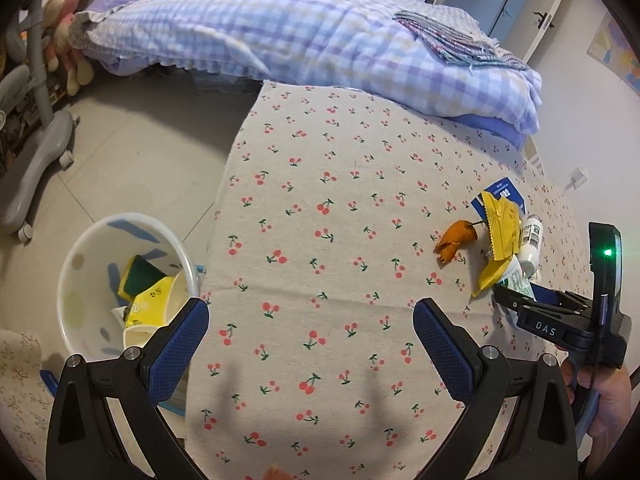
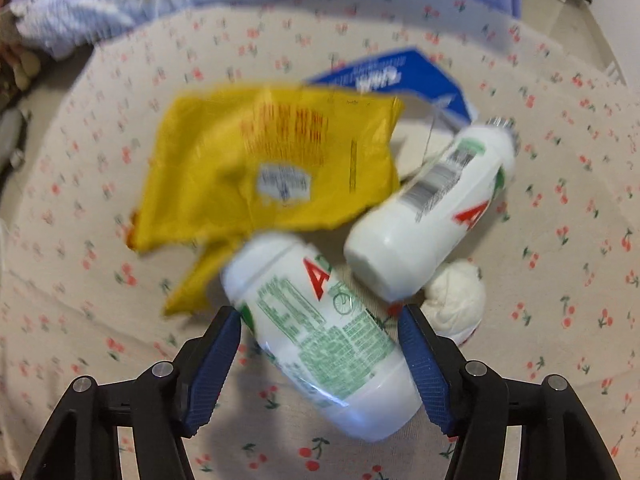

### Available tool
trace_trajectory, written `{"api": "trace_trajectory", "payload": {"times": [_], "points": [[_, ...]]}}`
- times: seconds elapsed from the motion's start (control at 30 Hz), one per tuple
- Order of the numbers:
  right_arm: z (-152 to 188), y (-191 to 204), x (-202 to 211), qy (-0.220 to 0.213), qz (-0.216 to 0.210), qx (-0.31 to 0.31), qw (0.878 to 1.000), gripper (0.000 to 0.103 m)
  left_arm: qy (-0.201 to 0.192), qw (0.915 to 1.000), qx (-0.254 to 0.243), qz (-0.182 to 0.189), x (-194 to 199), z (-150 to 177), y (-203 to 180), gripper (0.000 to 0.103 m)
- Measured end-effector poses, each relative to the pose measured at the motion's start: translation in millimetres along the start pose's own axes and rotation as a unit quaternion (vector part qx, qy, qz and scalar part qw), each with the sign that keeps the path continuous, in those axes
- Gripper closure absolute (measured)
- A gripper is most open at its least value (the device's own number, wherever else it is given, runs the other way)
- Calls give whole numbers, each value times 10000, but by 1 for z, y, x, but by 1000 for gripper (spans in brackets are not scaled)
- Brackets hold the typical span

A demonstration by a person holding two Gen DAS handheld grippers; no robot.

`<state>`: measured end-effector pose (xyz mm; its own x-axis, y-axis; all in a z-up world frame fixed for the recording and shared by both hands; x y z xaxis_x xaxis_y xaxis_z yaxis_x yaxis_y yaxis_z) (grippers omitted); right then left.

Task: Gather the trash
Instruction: 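Reach the right gripper to a white drink bottle and close on it, then grasp the yellow snack wrapper with the left gripper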

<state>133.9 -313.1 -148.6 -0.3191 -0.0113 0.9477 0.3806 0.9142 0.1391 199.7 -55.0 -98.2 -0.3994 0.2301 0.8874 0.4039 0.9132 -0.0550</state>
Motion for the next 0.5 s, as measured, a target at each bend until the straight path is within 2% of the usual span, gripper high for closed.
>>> {"api": "trace_trajectory", "payload": {"times": [0.1,0.23,0.4,0.5], "points": [[1,-3,0,-1,-4,18,10000,44,3,10000,-35,33,0,-1,-8,0],[3,-7,18,-80,-231,-99,9997,51,2,9999,-116,86,0,-4,-23,0],[14,-17,49,-237,-499,-206,9983,54,67,9995,-284,97,-8,-7,-50,0],[19,-32,61,-306,-634,-353,9969,54,159,9992,-301,225,-19,-11,-73,0]]}}
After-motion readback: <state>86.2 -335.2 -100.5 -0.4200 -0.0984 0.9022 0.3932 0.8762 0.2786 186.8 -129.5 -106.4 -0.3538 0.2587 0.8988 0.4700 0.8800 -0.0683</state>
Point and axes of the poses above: each gripper's, at about its wrist camera, not at the fingertips, and x roughly against the way its jaws point, y to its left, z to its underside, the point moved 8 cm from there along -x, roughly the way its jaws point, and after that the axes turned 12 degrees about -x, right-handed, at the moved point
